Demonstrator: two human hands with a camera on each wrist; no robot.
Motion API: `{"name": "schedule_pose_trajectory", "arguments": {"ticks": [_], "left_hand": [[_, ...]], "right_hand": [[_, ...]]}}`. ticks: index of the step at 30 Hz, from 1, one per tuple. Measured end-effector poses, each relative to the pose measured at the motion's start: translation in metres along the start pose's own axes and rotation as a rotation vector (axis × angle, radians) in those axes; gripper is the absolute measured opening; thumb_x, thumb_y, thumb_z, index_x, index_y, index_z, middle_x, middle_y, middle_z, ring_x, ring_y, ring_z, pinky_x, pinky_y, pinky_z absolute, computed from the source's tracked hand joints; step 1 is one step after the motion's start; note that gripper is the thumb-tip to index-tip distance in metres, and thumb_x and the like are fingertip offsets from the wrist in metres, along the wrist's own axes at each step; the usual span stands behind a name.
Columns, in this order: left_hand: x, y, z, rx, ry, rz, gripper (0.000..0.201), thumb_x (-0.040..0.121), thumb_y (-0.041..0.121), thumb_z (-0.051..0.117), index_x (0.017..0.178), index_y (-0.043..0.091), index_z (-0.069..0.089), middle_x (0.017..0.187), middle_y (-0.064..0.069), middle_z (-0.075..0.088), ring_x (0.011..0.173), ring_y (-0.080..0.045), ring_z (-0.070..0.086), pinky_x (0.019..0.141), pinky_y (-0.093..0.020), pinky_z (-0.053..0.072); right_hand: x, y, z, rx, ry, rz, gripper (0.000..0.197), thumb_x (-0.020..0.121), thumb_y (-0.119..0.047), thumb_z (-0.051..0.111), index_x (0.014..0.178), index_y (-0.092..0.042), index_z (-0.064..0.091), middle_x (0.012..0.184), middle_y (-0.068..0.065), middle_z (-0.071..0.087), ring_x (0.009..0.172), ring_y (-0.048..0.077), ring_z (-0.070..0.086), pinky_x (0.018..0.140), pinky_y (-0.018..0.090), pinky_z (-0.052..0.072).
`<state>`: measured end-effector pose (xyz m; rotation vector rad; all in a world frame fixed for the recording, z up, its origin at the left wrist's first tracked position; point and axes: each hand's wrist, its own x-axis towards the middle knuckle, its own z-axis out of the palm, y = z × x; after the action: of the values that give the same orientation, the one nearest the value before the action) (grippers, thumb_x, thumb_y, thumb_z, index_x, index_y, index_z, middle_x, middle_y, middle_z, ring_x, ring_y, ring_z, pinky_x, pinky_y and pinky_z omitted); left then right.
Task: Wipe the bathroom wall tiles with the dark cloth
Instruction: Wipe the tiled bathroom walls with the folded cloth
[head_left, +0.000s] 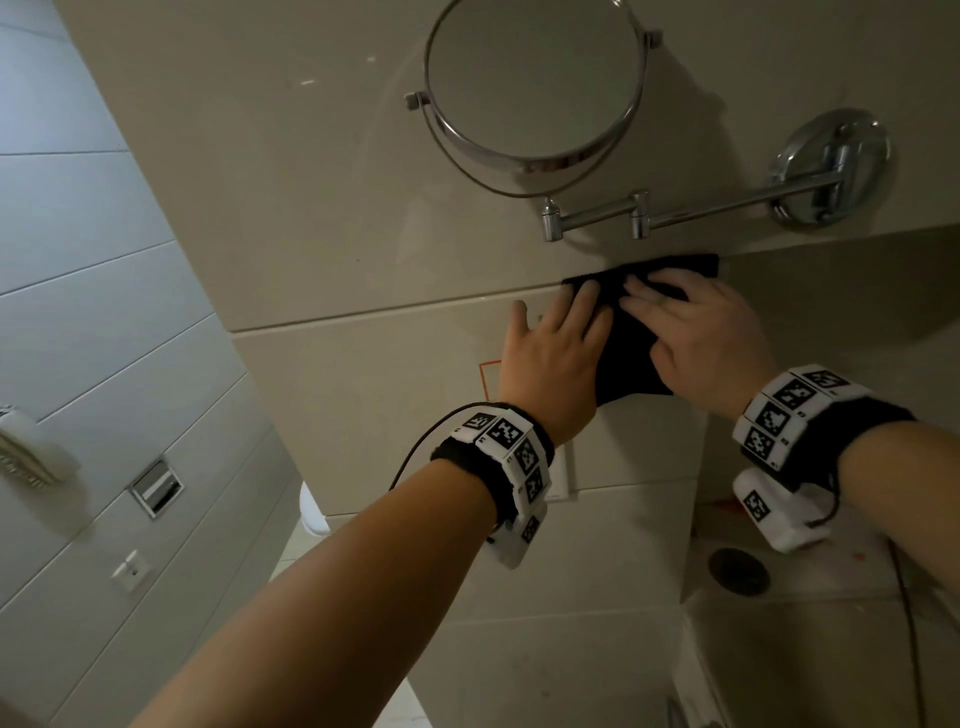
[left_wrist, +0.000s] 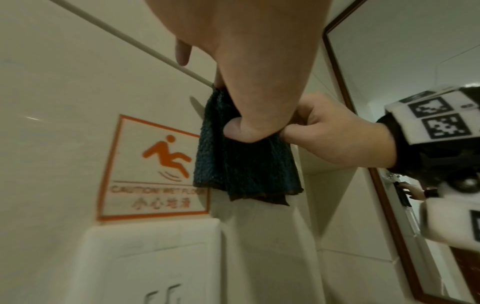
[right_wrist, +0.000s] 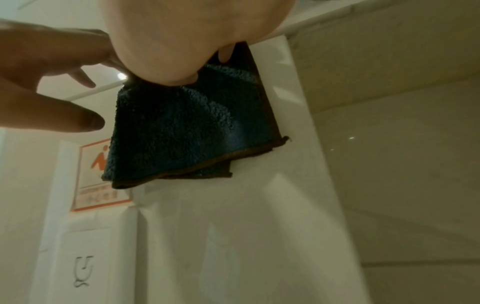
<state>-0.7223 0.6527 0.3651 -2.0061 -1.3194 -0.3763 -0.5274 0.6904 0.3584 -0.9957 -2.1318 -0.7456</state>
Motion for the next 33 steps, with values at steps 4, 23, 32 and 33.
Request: {"name": "schedule_pose_trajectory", "arguments": {"ticks": [4, 23, 32, 33], "left_hand": [[-0.018, -0.026, 0.002, -0.004, 0.022, -0.029, 0.063, 0.081, 0.039, 0.057, 0.139, 0.018, 0.045, 0.152, -0.007, 0.038, 0.137, -0.026, 0.038, 0.102, -0.055, 0.034], [-0.151, -0.213, -0.009, 0.067, -0.065, -0.306, 0.058, 0.077, 0.03, 0.046, 0.134, 0.017, 0.05, 0.148, -0.006, 0.043, 0.135, -0.027, 0.042, 0.097, -0.054, 0.039], [-0.176, -0.248, 0.003, 0.099, -0.1, -0.34, 0.068, 0.077, 0.03, 0.056, 0.142, 0.018, 0.043, 0.155, -0.007, 0.035, 0.142, -0.027, 0.035, 0.104, -0.051, 0.036], [-0.176, -0.247, 0.005, 0.098, -0.099, -0.34, 0.07, 0.078, 0.031, 0.057, 0.144, 0.017, 0.04, 0.156, -0.008, 0.032, 0.143, -0.028, 0.032, 0.106, -0.051, 0.035]], "right_hand": [[0.016, -0.026, 0.007, 0.006, 0.016, -0.048, 0.049, 0.082, -0.014, 0.044, 0.127, -0.009, 0.062, 0.136, 0.005, 0.059, 0.121, 0.027, 0.05, 0.093, 0.045, 0.043], [0.144, -0.228, 0.064, 0.13, -0.065, -0.283, 0.055, 0.076, -0.013, 0.044, 0.128, -0.011, 0.062, 0.141, 0.004, 0.056, 0.121, 0.028, 0.051, 0.09, 0.043, 0.044], [0.159, -0.26, 0.075, 0.119, -0.085, -0.318, 0.061, 0.078, -0.011, 0.056, 0.139, -0.011, 0.053, 0.149, 0.002, 0.047, 0.132, 0.025, 0.045, 0.098, 0.042, 0.043], [0.157, -0.256, 0.074, 0.108, -0.083, -0.317, 0.061, 0.08, -0.012, 0.054, 0.141, -0.011, 0.051, 0.151, 0.002, 0.044, 0.135, 0.023, 0.043, 0.101, 0.041, 0.041]]}}
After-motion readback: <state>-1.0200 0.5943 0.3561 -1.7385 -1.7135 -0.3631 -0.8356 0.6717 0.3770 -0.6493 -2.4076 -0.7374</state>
